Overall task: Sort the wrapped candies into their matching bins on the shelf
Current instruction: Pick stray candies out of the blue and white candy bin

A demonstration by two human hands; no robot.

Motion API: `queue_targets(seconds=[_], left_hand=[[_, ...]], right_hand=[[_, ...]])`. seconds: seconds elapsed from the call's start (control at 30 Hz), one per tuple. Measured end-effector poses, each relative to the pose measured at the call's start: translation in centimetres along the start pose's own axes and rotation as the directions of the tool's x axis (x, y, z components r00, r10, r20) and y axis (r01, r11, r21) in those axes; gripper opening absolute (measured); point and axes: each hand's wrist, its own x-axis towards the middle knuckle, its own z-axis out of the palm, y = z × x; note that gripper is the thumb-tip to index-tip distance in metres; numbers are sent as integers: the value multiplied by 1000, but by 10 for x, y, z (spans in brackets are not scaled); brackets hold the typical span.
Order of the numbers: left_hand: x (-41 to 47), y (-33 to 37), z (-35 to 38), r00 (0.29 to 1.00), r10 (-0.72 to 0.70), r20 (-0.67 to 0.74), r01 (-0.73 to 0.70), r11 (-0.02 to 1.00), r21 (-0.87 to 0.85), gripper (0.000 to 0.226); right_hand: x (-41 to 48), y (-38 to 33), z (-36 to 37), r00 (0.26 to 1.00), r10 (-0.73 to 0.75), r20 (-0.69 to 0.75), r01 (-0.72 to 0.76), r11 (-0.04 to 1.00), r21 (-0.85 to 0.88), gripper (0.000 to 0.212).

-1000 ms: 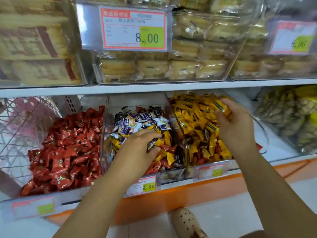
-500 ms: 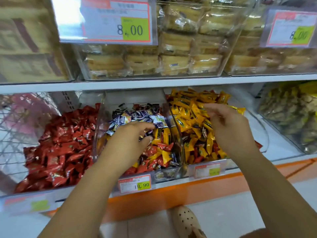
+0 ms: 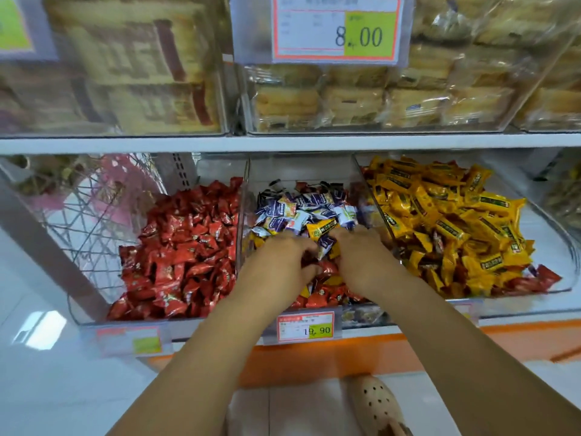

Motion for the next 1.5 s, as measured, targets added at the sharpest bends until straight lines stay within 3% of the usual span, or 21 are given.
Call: queue_targets(seconds=[0.13,0.27,0.4,0.57,0.73,0.83,0.93,1.0,1.13,1.3,1.37,1.5], left_hand=[[17,-1,-4,979,-67,-193,40,989,-143,38],[29,-3,1,988,-23,-151,14,998,-61,47],[37,-1,0,981,-102,-165,94,994,-60,55],[37,4,-1,965,-151,-215,134,987,-93,20],[30,5,-11,951,-169,-259,118,972,-202,14],[21,9,-22,956,-121,-269,62,974,-217,14],[11,7,-34,977,-70,-204,29,979,-200,16],[6,2,-43,993,-59,-103,43,988,-149,24],[-3,-5,-52,998,-11,62,9,999,34,41],[-5,-6,-55,997,33,76,-39,996,75,20],[-6,-3,-56,988,60,141,-78,988,130,12],[-4,3,-53,940,45,338,-124,969,216,17]], right_hand=[[6,5,5,996,-25,-91,43,979,201,46],[8,7,8,986,-48,-157,87,964,251,47],[7,9,11,954,-56,-295,157,930,331,47],[6,10,5,899,17,-437,229,833,504,42],[5,14,-6,935,45,-353,210,730,650,33],[2,19,-17,963,12,-270,167,761,627,31],[-1,18,-18,997,-73,-41,83,866,492,32],[0,15,-13,998,-70,2,62,895,441,32],[6,11,-5,997,-77,-20,78,910,407,37],[15,10,5,992,-104,-67,123,897,425,43],[16,10,7,989,-111,-95,141,893,426,40],[15,12,8,979,-151,-137,199,855,480,35]])
